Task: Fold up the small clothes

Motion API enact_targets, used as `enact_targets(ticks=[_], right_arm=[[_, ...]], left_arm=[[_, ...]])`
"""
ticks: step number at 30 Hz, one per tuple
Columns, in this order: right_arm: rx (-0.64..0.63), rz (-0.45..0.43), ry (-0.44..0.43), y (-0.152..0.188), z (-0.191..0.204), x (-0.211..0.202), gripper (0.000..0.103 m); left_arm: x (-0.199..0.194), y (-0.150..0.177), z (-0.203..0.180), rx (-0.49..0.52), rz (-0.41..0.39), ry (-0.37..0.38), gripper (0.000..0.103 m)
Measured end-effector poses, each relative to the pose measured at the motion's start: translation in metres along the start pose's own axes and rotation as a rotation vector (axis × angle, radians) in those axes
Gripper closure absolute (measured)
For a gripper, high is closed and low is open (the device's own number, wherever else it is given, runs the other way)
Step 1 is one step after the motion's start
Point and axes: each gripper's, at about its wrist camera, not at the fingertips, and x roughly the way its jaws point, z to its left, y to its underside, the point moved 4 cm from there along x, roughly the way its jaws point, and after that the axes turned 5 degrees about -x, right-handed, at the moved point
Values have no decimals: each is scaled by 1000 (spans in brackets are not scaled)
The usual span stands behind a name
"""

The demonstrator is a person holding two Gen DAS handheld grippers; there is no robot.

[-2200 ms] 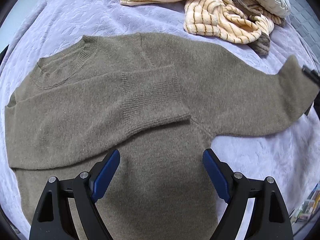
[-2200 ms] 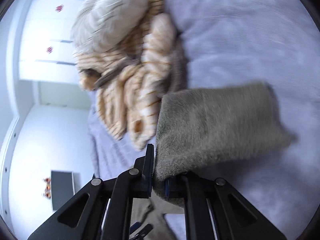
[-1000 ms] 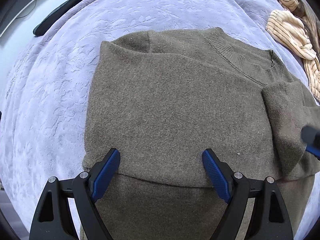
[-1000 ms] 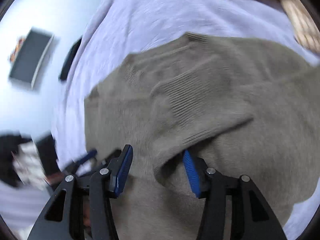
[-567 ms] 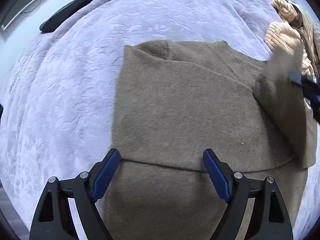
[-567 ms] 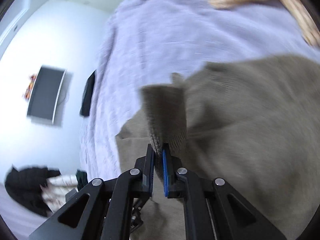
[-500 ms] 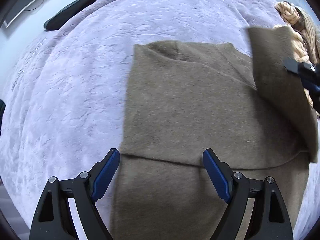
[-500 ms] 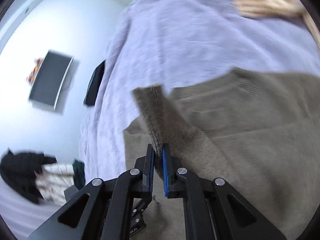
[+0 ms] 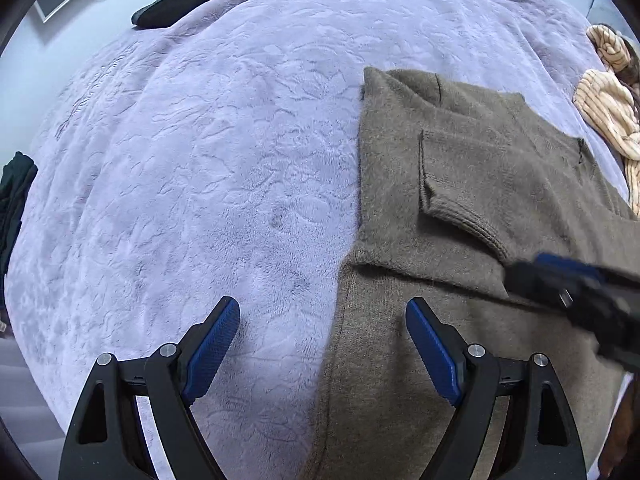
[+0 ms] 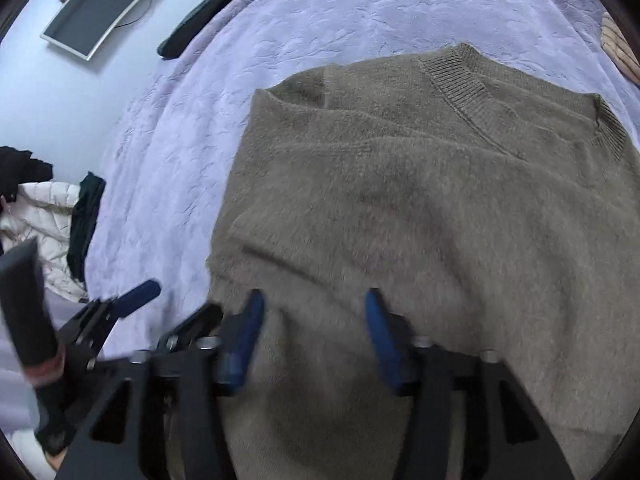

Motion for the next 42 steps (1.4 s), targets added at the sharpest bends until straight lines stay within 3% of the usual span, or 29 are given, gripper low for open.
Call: enact_targets(ticks=[4, 8, 11, 13, 20, 24, 30, 37, 42], right_arm=[[120, -64, -32, 31, -28, -49, 41], [487, -195, -20, 77, -111, -101, 41], [713, -239, 34, 115, -168, -120, 41], [805, -246, 3, 129, -192, -121, 40], [875, -393, -103, 109, -214, -129, 40], [885, -434, -77, 119, -222, -139, 40], [930, -382, -79, 147, -242, -123, 48], [837, -285, 35, 153, -222, -137, 41], [766, -202, 94, 168, -203, -141, 41]], left_arm=[[-22, -16, -5, 1, -45, 36, 17], [-32, -33, -36, 47, -72, 69, 17], [-15, -41, -60, 90, -22, 82, 17], [-3, -43, -75, 96, 15, 81, 17], [-3, -63, -108, 132, -27, 84, 17], [26, -60, -109, 188, 14, 1, 17], [31, -41, -98, 212, 6, 23, 17], [19, -37, -89, 202, 34, 26, 17], [11, -18, -89, 251, 67, 28, 17]])
